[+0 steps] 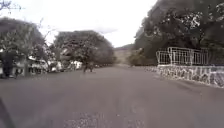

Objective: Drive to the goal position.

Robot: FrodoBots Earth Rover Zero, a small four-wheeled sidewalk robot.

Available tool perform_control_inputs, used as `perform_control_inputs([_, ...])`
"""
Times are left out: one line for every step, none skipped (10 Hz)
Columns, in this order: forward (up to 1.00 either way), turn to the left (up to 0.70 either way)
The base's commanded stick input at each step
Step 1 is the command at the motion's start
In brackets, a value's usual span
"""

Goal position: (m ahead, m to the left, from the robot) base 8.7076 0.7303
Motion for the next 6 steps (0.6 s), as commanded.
perform_control_inputs([1.00,0.00])
perform_control_inputs([1.00,0.00])
perform_control_inputs([1.00,0.00])
perform_control_inputs([1.00,0.00])
perform_control_inputs([1.00,0.00])
perform_control_inputs([1.00,0.00])
